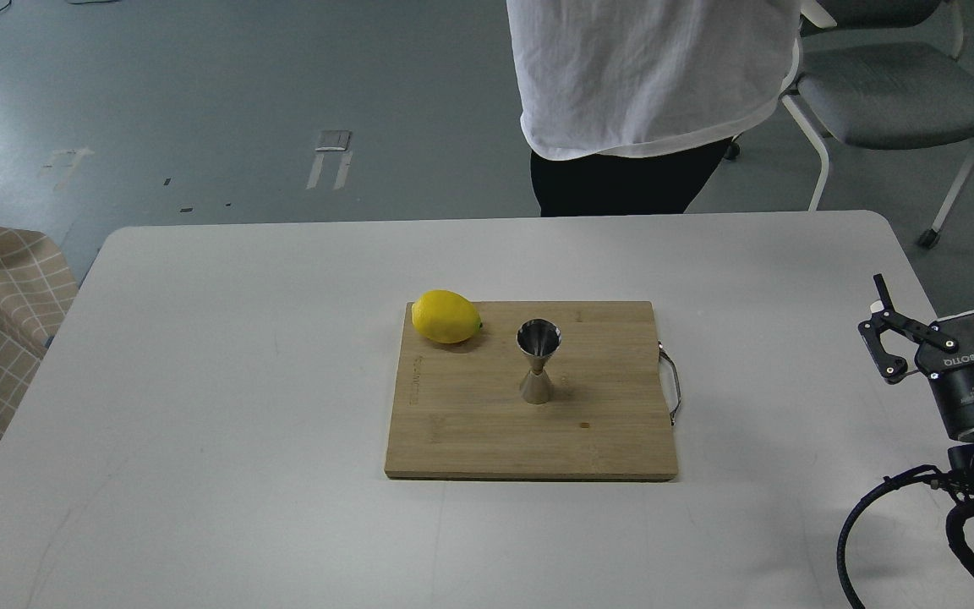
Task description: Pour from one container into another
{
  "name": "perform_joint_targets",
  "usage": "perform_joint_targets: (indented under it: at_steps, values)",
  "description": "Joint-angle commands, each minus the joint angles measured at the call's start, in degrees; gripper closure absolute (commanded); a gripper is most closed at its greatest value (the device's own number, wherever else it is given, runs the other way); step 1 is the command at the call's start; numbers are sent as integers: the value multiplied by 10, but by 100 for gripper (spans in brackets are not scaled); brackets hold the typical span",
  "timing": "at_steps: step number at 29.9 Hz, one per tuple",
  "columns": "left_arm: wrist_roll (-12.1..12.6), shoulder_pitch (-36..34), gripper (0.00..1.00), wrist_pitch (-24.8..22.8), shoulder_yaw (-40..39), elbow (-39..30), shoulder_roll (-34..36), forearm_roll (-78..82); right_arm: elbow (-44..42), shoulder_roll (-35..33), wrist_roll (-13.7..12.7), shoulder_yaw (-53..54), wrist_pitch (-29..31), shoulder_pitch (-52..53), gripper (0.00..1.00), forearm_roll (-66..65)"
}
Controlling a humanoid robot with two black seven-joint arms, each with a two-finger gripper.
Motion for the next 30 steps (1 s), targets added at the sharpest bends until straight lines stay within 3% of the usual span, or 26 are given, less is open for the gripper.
perform_joint_targets:
  at_steps: [1, 30]
  values:
    - [0, 0, 2, 0, 14, 0, 0, 0, 0, 0, 0, 0, 0, 0, 0, 0]
    - [1, 3, 2, 1, 17, 1, 0, 0, 1, 1, 2, 3, 0, 0, 0, 1]
